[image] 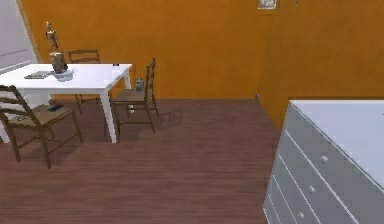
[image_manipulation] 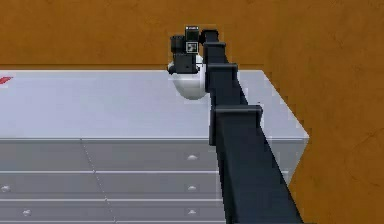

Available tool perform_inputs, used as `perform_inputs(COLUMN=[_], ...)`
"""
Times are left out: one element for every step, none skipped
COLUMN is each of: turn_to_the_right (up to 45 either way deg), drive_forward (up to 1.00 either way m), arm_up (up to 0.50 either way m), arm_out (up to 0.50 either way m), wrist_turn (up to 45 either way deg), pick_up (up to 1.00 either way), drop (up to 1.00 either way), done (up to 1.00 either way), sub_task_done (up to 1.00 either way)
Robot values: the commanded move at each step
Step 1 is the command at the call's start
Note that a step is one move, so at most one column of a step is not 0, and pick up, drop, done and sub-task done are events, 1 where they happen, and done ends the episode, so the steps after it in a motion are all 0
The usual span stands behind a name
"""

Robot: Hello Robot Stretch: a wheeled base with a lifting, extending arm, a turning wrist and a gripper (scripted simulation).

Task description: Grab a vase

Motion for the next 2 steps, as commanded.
perform_inputs(turn_to_the_right=[0.0, 0.0], drive_forward=[0.00, 0.00], arm_up=[0.00, 0.00], arm_out=[0.00, 0.00], wrist_turn=[0.0, 0.0], pick_up=[1.00, 0.00], drop=[0.00, 0.00], done=[0.00, 1.00], sub_task_done=[0.00, 0.00])
